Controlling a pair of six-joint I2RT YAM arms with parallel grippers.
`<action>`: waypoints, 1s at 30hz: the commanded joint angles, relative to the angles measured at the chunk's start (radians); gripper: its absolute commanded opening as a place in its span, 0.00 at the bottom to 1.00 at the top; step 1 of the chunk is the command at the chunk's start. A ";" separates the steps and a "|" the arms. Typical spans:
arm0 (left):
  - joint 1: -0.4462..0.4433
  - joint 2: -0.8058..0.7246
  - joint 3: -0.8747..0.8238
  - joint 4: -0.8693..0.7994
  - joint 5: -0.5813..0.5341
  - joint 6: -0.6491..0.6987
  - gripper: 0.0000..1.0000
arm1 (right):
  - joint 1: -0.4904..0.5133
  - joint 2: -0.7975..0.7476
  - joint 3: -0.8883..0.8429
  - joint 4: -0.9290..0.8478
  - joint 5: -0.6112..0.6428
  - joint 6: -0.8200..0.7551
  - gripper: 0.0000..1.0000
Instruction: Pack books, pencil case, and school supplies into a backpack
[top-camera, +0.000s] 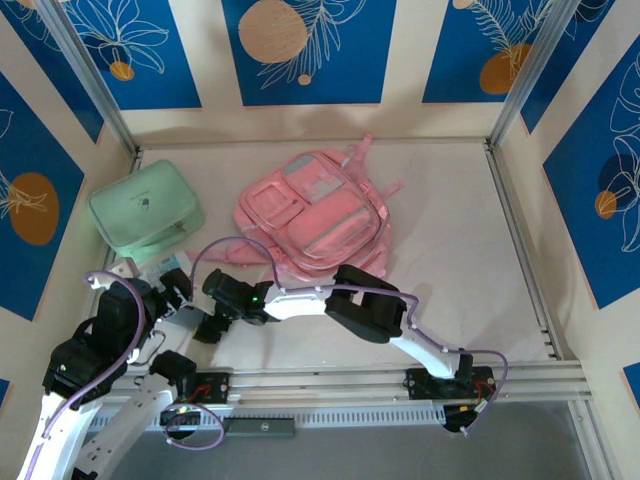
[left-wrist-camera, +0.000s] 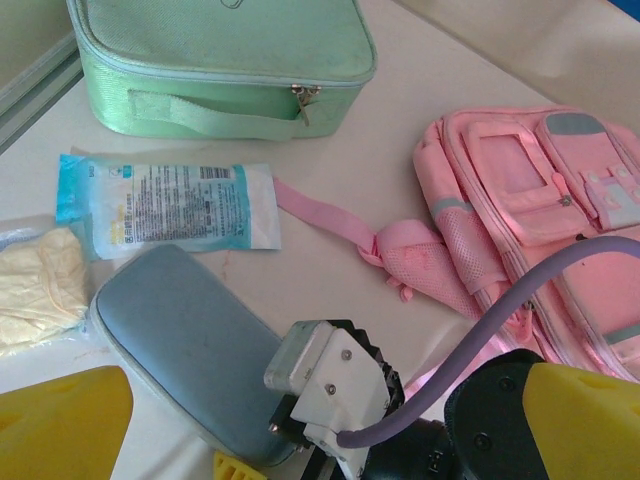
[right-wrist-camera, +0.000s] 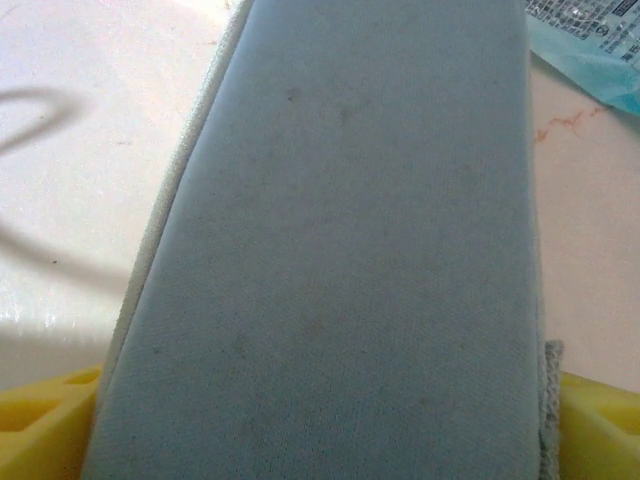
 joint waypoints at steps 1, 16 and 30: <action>0.010 -0.017 0.009 -0.007 -0.014 0.002 0.99 | -0.001 -0.011 0.021 -0.041 -0.019 -0.005 0.78; 0.010 -0.021 0.038 0.025 0.003 0.044 1.00 | -0.026 -0.260 -0.195 0.025 -0.017 0.031 0.65; 0.009 0.148 0.084 0.183 0.192 0.168 0.99 | -0.179 -0.771 -0.571 -0.097 0.065 0.197 0.64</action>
